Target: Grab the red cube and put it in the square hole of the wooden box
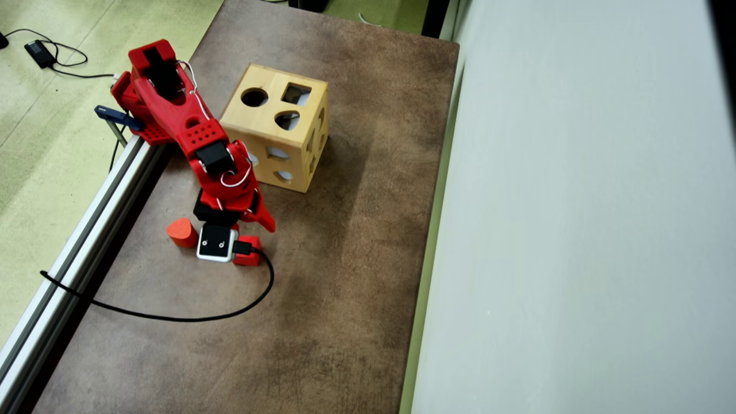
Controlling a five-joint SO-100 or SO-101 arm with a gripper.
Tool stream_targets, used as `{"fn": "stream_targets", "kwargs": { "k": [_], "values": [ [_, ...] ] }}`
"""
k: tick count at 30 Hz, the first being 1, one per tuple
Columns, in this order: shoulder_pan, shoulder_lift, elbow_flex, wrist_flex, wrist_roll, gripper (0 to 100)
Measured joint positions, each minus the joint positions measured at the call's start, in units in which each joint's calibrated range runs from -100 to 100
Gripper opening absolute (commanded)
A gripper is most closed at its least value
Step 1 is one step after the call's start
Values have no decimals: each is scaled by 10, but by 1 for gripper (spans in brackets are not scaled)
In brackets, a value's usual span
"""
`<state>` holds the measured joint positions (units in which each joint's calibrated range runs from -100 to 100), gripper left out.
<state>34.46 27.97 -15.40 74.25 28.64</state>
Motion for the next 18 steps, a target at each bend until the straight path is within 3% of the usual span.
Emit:
{"fn": "stream_targets", "kwargs": {
  "k": [18],
  "values": [
    [-2,96,0,-24,0,40]
  ]
}}
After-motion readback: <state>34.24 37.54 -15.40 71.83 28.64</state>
